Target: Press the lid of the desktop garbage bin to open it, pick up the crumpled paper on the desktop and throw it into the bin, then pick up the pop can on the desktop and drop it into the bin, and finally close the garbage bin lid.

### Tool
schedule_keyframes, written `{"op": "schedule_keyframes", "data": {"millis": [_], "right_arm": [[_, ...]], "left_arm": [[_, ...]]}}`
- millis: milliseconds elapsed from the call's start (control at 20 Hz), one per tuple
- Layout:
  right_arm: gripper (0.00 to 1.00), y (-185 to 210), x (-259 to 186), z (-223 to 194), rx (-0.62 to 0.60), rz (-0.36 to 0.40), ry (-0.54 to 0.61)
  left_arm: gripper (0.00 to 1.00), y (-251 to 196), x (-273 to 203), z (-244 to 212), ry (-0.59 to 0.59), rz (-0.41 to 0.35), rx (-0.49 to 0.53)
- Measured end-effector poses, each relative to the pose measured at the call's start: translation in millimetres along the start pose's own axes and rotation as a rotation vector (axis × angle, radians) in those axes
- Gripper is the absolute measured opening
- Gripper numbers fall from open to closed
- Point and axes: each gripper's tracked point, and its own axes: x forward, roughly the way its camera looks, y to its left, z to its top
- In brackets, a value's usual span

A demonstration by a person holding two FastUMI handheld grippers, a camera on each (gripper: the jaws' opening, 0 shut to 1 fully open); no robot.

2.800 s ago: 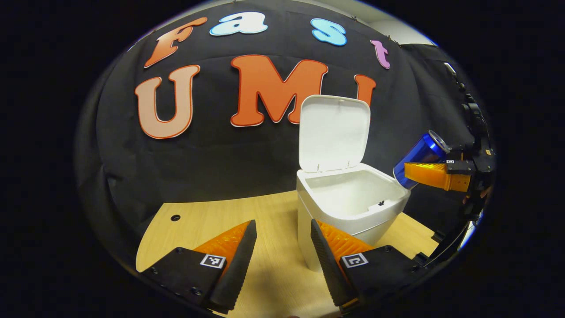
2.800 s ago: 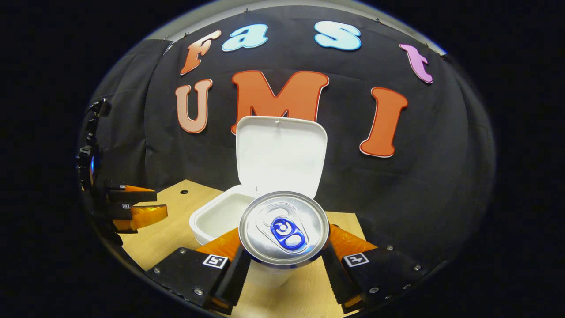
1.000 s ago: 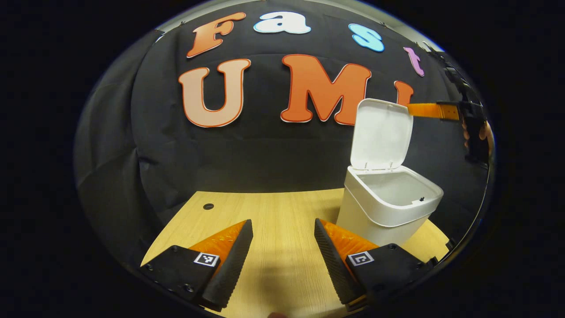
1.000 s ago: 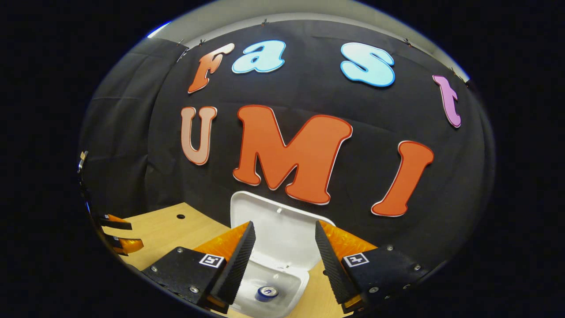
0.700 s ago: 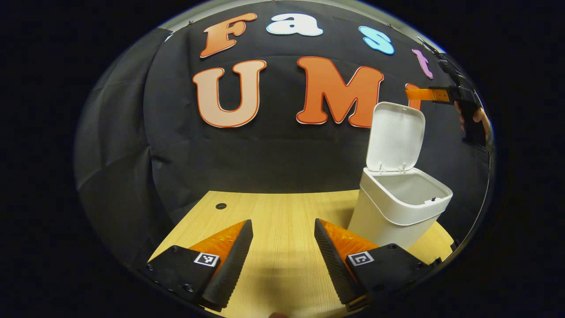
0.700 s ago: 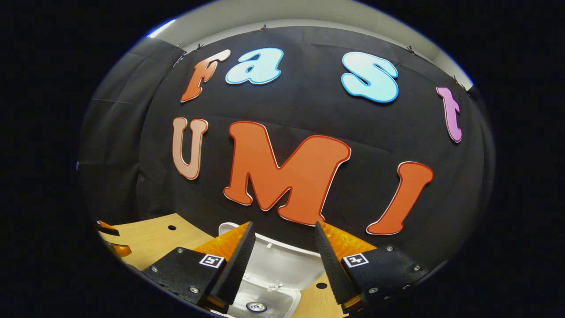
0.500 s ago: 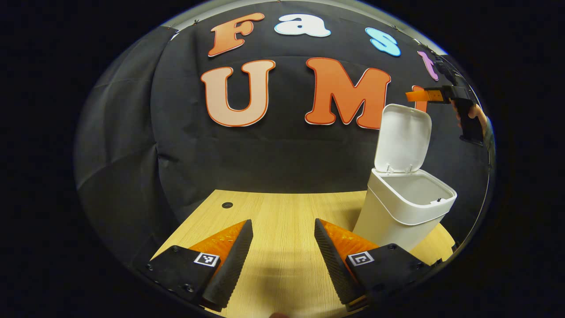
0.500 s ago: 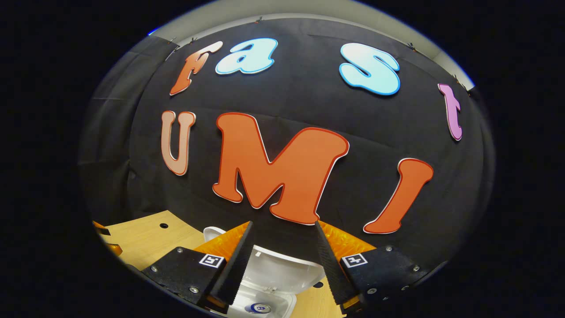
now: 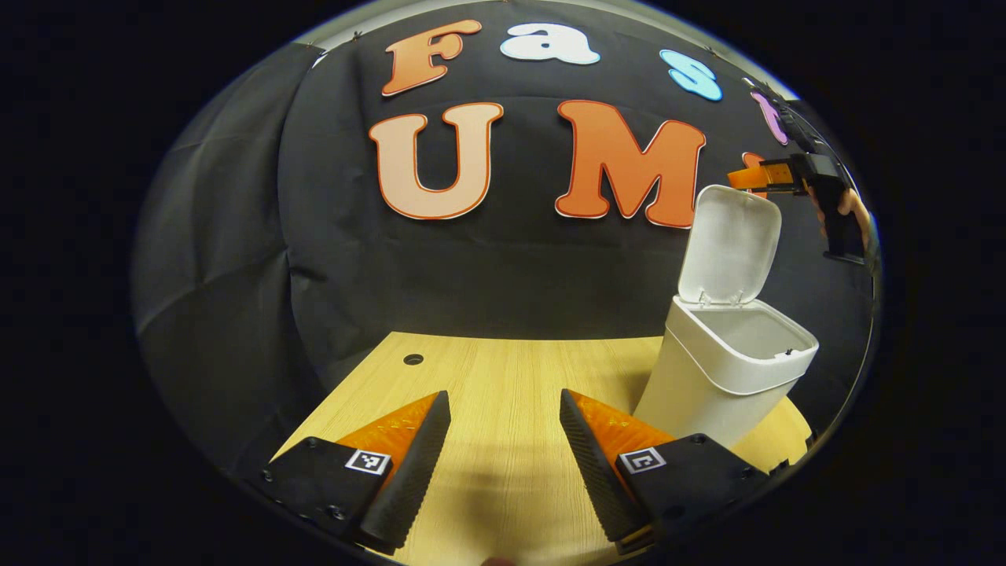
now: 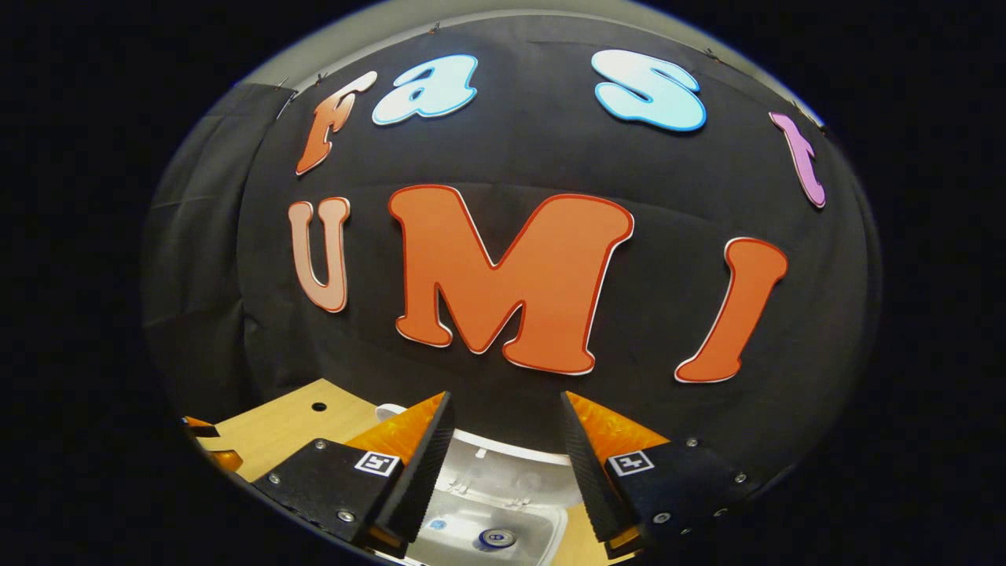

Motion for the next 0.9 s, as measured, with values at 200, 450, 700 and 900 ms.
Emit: {"op": "schedule_keyframes", "data": {"millis": [200,450,700,900], "right_arm": [[0.82,6.5,-23.8,-20.7,-0.024,0.018,0.041],[0.82,19.2,-45.3,-47.2,-0.034,0.032,0.082],[0.82,33.7,-61.6,-77.0,-0.045,0.053,0.120],[0.82,42.9,-71.1,-95.7,-0.051,0.077,0.140]], "left_arm": [[0.90,-6.0,-0.8,-1.7,-0.001,-0.024,0.011],[0.89,-12.6,-4.7,-4.2,0.003,-0.047,0.022],[0.90,-18.1,-7.7,-5.1,0.003,-0.066,0.036],[0.89,-21.3,-8.3,-4.7,0.006,-0.075,0.042]]}}
